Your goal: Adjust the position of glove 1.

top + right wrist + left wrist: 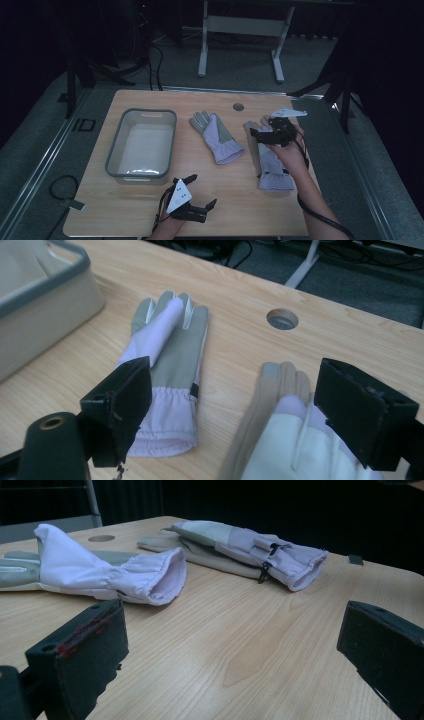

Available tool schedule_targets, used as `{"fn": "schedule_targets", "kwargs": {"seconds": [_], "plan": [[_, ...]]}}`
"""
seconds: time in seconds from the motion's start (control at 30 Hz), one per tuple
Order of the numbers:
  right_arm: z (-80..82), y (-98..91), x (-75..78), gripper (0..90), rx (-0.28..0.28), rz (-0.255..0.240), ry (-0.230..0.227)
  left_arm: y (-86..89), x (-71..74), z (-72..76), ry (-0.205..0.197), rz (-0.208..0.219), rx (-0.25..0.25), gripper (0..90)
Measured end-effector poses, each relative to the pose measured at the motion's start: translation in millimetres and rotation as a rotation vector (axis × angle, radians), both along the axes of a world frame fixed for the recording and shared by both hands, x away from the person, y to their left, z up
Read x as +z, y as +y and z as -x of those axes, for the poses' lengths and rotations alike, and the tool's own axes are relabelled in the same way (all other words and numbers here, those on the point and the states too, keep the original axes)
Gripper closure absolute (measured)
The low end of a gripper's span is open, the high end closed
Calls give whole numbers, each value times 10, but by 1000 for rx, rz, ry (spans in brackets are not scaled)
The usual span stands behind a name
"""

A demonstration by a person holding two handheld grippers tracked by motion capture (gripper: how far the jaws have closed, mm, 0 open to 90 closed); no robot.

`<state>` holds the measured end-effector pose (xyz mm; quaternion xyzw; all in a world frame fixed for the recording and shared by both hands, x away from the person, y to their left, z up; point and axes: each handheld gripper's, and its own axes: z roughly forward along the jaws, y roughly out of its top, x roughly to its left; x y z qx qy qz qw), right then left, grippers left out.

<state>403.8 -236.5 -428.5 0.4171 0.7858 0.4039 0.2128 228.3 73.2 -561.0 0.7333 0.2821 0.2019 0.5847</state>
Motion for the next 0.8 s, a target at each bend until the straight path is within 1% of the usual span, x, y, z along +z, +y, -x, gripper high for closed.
{"fn": "schedule_targets", "kwargs": {"seconds": [0.03, 0.07, 0.1, 0.13, 0.17, 0.2, 0.23, 0.27, 0.3, 0.33, 0.43, 0.47, 0.53, 0.57, 0.6, 0.63, 0.7, 0.73, 0.8], "plan": [[0, 0, 0, 156, 0, 0, 0, 0, 0, 0, 0, 0, 0, 0], [-36, 80, -50, 161, 11, 7, 10, 1, 0, 2, -1, 3, 1, 0], [-54, 118, -73, 173, 13, 9, 10, 1, 0, 2, -1, 3, 1, 0], [-75, 152, -96, 177, 21, 6, 19, -2, 0, 4, -5, -1, 0, 0], [-75, 152, -96, 177, 21, 6, 19, -2, 0, 4, -5, -1, 0, 0], [-114, 222, -143, 224, 32, 5, 25, -7, 0, 5, -7, -4, -1, 0], [-114, 222, -143, 224, 32, 5, 25, -7, 0, 5, -7, -4, -1, 0], [-155, 288, -190, 229, 42, 15, 25, -7, 0, 8, -8, -6, -1, 0], [-155, 288, -190, 229, 42, 15, 25, -7, 0, 8, -8, -6, -1, 0], [-205, 356, -242, 234, 56, 27, 38, -6, 0, 8, -10, -6, -1, 0], [-232, 386, -268, 241, 56, 31, 46, -6, 0, 8, -9, -3, 0, 0], [-319, 480, -350, 294, 69, 41, 67, -5, -1, 8, -10, 0, -1, 0], [-368, 531, -392, 315, 78, 30, 75, -5, -2, 8, -10, 1, -1, 0], [-368, 531, -392, 315, 78, 30, 75, -5, -2, 8, -10, 1, -1, 0], [-415, 589, -435, 318, 86, 32, 87, -4, -1, 8, -10, 1, -1, 0], [-415, 589, -435, 318, 86, 32, 87, -4, -1, 8, -10, 1, -1, 0], [-461, 651, -482, 339, 97, 31, 103, -4, -2, 7, -9, 2, -3, 0], [-502, 724, -532, 347, 107, 49, 110, -2, -2, 6, -7, 3, -4, 0], [-523, 756, -560, 354, 115, 49, 118, -2, -1, 6, -7, 3, -4, 0]]}}
